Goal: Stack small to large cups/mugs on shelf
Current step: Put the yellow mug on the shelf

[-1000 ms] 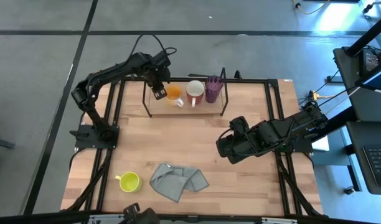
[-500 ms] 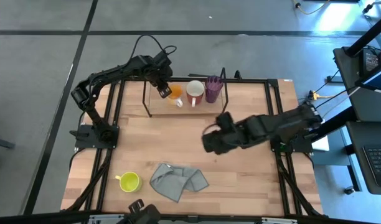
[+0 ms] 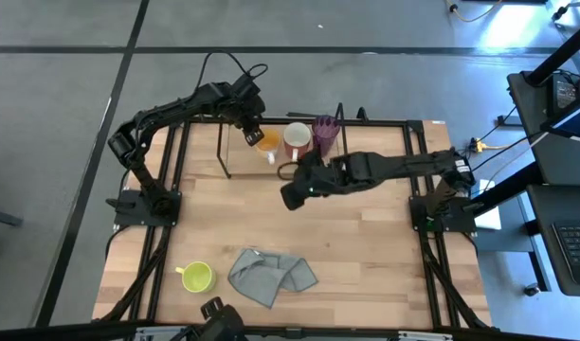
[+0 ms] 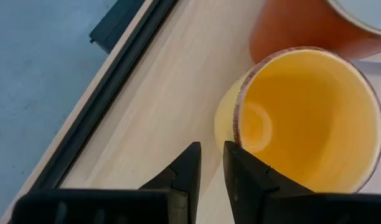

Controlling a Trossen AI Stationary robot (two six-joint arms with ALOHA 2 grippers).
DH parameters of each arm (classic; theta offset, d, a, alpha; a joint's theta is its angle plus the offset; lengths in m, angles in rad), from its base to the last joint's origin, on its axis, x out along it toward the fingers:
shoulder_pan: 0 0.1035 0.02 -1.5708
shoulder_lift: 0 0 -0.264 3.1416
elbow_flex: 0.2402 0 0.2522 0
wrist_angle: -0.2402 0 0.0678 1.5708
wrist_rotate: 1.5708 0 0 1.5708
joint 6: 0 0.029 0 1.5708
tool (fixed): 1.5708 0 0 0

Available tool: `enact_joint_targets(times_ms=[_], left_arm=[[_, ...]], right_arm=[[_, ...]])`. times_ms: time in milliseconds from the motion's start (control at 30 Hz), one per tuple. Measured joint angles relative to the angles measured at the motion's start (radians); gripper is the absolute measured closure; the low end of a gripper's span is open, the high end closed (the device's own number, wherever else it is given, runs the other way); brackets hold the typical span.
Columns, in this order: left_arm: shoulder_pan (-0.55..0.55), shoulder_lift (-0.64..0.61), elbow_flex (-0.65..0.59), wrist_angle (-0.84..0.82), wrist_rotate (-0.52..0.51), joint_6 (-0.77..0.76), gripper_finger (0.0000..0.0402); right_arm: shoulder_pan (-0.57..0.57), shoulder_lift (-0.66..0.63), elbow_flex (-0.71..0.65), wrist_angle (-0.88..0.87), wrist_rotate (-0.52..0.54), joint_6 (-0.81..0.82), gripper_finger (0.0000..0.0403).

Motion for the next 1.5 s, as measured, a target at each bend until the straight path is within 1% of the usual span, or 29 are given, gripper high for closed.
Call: enact_joint_targets(times_ms=[167, 300, 400, 567, 700, 900, 1167, 1267, 1333, 1400, 1500], left_arm=[[0.039, 0.0, 0.0, -0.008, 0.0, 0.013, 0.034], [0.056, 0.0, 0.0, -0.071, 0.0, 0.012, 0.034], [0.051, 0.0, 0.0, -0.114, 0.004, 0.013, 0.034], [0.027, 0.0, 0.0, -0.104, 0.06, 0.013, 0.034], [0.011, 0.0, 0.0, -0.073, 0.058, 0.014, 0.034], [0.017, 0.0, 0.0, -0.046, 0.054, 0.02, 0.034], [0.041, 0.0, 0.0, -0.047, -0.004, 0.046, 0.034], [0.048, -0.001, 0.0, -0.063, -0.001, 0.045, 0.034], [0.044, -0.016, 0.001, -0.093, 0.008, 0.042, 0.034], [0.019, -0.045, 0.004, -0.104, 0.008, 0.039, 0.034], [-0.023, -0.094, 0.004, -0.125, 0.004, -0.005, 0.034]], right_arm=[[-0.027, 0.0, 0.0, 0.054, -0.004, -0.043, 0.0276], [-0.031, 0.0, 0.0, 0.029, -0.004, -0.045, 0.0276], [-0.031, 0.0, 0.0, 0.005, 0.004, -0.045, 0.0276], [-0.042, 0.0, 0.0, -0.018, 0.008, -0.044, 0.0276], [-0.047, 0.0, 0.0, -0.02, 0.008, -0.044, 0.0276], [-0.047, 0.0, 0.0, -0.029, 0.008, -0.043, 0.0276], [-0.047, 0.0, 0.0, -0.05, 0.008, -0.043, 0.0276], [-0.047, 0.0, 0.0, -0.069, 0.008, -0.051, 0.0276], [-0.047, -0.002, 0.0, -0.073, 0.007, -0.071, 0.0276], [-0.047, -0.005, 0.0, -0.073, 0.007, -0.088, 0.0276], [-0.047, -0.011, 0.01, -0.079, 0.007, -0.106, 0.0276]])
